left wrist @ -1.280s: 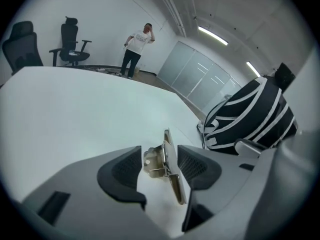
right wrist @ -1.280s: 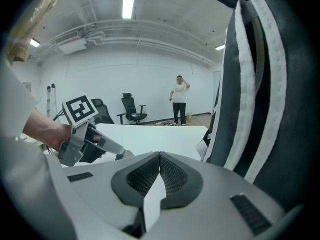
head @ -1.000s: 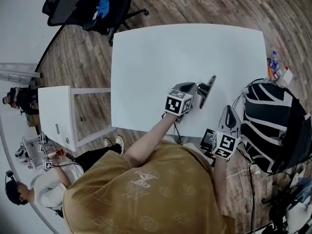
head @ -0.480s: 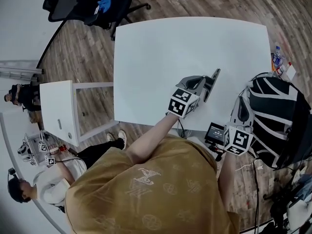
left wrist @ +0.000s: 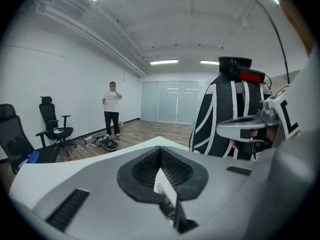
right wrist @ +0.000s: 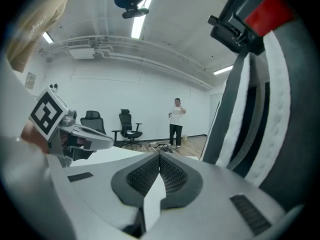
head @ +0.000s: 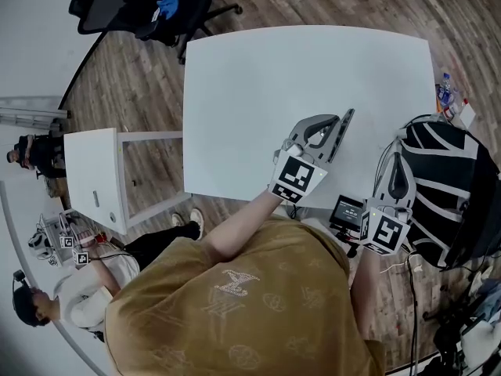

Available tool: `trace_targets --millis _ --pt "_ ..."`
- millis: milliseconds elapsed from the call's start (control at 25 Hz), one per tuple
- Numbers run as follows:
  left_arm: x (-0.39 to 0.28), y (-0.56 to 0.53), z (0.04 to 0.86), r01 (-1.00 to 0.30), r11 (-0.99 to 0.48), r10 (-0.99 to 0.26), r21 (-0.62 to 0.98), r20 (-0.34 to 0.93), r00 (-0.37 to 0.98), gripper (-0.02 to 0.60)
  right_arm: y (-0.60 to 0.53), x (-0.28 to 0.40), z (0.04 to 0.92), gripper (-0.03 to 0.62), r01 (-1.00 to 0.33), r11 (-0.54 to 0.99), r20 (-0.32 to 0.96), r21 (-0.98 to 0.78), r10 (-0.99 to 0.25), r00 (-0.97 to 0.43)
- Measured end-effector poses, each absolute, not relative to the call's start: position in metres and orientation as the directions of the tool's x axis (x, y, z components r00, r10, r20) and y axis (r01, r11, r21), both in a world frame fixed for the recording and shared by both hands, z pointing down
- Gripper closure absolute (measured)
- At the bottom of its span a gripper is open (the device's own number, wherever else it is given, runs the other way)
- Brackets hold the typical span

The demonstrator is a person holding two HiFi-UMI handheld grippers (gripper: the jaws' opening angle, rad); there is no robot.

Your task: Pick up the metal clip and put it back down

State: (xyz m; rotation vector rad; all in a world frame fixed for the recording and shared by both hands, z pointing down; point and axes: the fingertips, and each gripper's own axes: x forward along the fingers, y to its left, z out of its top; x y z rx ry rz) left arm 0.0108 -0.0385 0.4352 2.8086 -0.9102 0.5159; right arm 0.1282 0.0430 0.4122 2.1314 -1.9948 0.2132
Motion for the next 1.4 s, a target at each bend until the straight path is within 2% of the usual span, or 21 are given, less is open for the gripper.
trace_targets --millis 240,600,1400 --pt "0.016 -0.036 0.385 -0.595 -0.803 -0.586 -0.032 0.23 0.777 0.575 0.043 0.129 0.387 0.588 -0.995 -0.075 0.187 0.061 -0.979 0.085" --pt "0.012 -0.038 0.354 -0.627 -0.777 -0.628 -0.055 0.134 0.767 0.575 0.046 0.127 0.351 0.588 -0.994 -0.079 0.084 0.078 -0.993 0.086" --pt "0.014 -0.035 0.354 -0.626 -0.777 -0.629 -0.067 0.134 0.766 0.575 0.047 0.127 0.349 0.588 -0.993 -0.097 0.089 0.067 -0.991 0.103"
